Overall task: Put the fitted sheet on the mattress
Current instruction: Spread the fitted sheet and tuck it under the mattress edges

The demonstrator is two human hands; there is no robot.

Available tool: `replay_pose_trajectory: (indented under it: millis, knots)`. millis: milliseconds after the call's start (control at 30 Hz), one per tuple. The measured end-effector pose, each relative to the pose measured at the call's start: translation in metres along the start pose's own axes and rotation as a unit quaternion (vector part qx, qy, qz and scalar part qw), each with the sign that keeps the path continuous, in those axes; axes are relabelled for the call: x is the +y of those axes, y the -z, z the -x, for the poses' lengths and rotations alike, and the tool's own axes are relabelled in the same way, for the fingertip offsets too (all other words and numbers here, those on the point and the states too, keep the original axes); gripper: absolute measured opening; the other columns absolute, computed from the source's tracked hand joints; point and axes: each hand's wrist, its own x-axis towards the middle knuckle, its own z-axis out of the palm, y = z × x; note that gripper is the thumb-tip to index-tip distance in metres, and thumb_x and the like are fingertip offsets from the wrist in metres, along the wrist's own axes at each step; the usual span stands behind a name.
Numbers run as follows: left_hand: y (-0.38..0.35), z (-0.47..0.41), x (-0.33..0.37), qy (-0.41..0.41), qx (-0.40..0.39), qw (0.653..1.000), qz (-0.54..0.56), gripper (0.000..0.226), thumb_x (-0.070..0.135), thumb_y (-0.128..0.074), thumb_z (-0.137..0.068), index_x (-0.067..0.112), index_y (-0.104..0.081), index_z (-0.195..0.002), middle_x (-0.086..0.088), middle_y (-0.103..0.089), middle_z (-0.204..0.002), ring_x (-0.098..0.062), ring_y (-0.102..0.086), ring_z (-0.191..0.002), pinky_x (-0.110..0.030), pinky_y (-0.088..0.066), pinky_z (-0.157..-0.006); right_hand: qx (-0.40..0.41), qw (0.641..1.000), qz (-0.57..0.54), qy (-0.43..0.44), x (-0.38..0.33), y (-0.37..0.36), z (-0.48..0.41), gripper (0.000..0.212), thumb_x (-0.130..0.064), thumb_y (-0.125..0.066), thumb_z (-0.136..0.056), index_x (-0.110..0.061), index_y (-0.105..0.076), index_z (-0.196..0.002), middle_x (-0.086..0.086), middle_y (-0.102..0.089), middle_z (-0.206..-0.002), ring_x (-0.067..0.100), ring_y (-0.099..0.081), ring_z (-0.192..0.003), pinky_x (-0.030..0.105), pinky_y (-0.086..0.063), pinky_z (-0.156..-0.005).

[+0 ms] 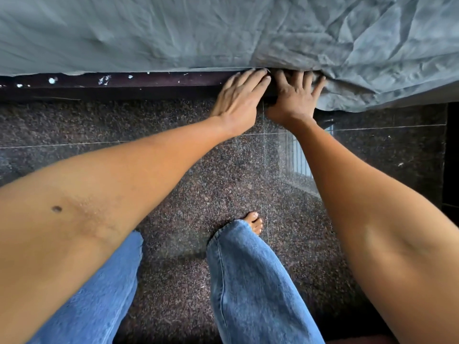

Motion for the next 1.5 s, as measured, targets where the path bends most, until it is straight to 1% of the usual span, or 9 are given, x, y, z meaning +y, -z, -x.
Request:
replay_pose_trajectory:
  millis: [133,300,533,733,933,1167,1300,1400,1500]
  knots:
    - [-0.001,-0.01,0.008,0.004,-0.015,1.0,-0.005,0.075,0.003,-0.04,-0.084,0.014,-0.009,-0.151,-0.004,-0.016,-0.157,-0.017,-0.011,-0.145,-0.032,-0.005,-0.118,-0.026,0.994,-0.104,0.005,0.014,0.008,-0.006,0.076,-0.036,-0.054,-0.067,-0.03,-0.036,-0.141,0.016,-0.028,-0.147,0.033,-0.015,-0.141,0.054,0.003,-0.114]
    - [-0.007,-0.039,0.039,0.069,-0.077,0.993,-0.057,0.073,0.01,-0.047,-0.088,0.013,-0.009,-0.15,-0.004,-0.015,-0.158,-0.019,-0.008,-0.146,-0.039,0.0,-0.119,0.106,0.971,-0.212,-0.025,0.041,0.024,0.007,0.045,-0.031,-0.048,-0.077,-0.012,-0.064,-0.114,0.016,-0.065,-0.114,0.037,-0.058,-0.106,0.04,-0.047,-0.086]
    - [-0.012,-0.052,0.076,0.197,-0.054,0.979,-0.016,0.061,0.015,-0.043,-0.091,0.024,-0.021,-0.147,-0.001,-0.022,-0.152,-0.027,-0.015,-0.14,-0.046,-0.011,-0.113,0.125,0.992,0.018,-0.023,0.055,0.014,0.003,0.037,-0.013,-0.047,-0.083,-0.004,-0.06,-0.116,0.019,-0.052,-0.129,0.036,-0.043,-0.124,0.049,-0.029,-0.105]
    - [-0.014,-0.033,0.056,0.113,0.082,0.989,0.051,0.053,0.007,-0.042,-0.085,0.016,-0.044,-0.138,-0.002,-0.042,-0.141,-0.023,-0.036,-0.13,-0.037,-0.021,-0.11,-0.014,0.988,0.013,-0.154,0.043,0.014,-0.012,0.061,-0.025,-0.043,-0.09,-0.026,-0.025,-0.148,0.006,-0.01,-0.159,0.034,0.0,-0.145,0.064,0.008,-0.109]
    - [-0.016,-0.054,0.056,-0.028,-0.017,0.998,0.05,0.076,0.001,-0.047,-0.082,0.013,-0.015,-0.15,-0.005,-0.02,-0.156,-0.021,-0.022,-0.143,-0.036,-0.008,-0.119,-0.109,0.979,-0.028,-0.173,0.045,0.025,-0.033,0.064,-0.03,-0.037,-0.096,-0.032,-0.004,-0.151,0.004,0.011,-0.159,0.038,0.017,-0.143,0.066,0.01,-0.108]
    - [-0.01,-0.069,0.071,-0.03,-0.065,0.997,0.008,0.075,-0.001,-0.04,-0.081,0.014,-0.014,-0.15,-0.004,-0.015,-0.158,-0.019,-0.016,-0.144,-0.033,-0.007,-0.118,-0.117,0.993,-0.012,-0.015,0.101,0.031,-0.047,0.072,-0.029,-0.052,-0.086,-0.029,-0.018,-0.15,0.008,-0.015,-0.158,0.036,0.0,-0.145,0.058,0.006,-0.113]
    - [-0.017,-0.081,0.087,0.031,-0.088,0.996,-0.007,0.071,0.009,-0.043,-0.086,0.017,-0.012,-0.15,-0.002,-0.014,-0.158,-0.02,-0.01,-0.146,-0.038,-0.004,-0.119,0.048,0.981,-0.184,0.036,0.136,0.041,-0.018,0.04,-0.011,-0.054,-0.087,-0.01,-0.058,-0.126,0.021,-0.057,-0.129,0.039,-0.051,-0.117,0.039,-0.042,-0.09]
    - [-0.015,-0.088,0.11,0.106,-0.108,0.988,0.004,0.076,0.014,-0.046,-0.089,0.025,-0.004,-0.151,0.0,-0.007,-0.159,-0.022,-0.003,-0.146,-0.047,0.002,-0.118,0.153,0.979,-0.137,0.009,0.154,0.035,0.012,0.048,-0.003,-0.046,-0.075,-0.004,-0.063,-0.119,0.02,-0.062,-0.119,0.04,-0.053,-0.108,0.045,-0.047,-0.084]
    - [-0.01,-0.096,0.134,0.145,-0.151,0.978,-0.024,0.079,0.02,-0.047,-0.09,0.037,0.004,-0.149,-0.009,-0.006,-0.158,-0.034,-0.003,-0.145,-0.061,0.002,-0.112,0.105,0.99,-0.093,0.021,0.155,0.02,0.006,0.057,-0.011,-0.045,-0.076,-0.007,-0.051,-0.133,0.016,-0.047,-0.137,0.037,-0.043,-0.124,0.047,-0.037,-0.099]
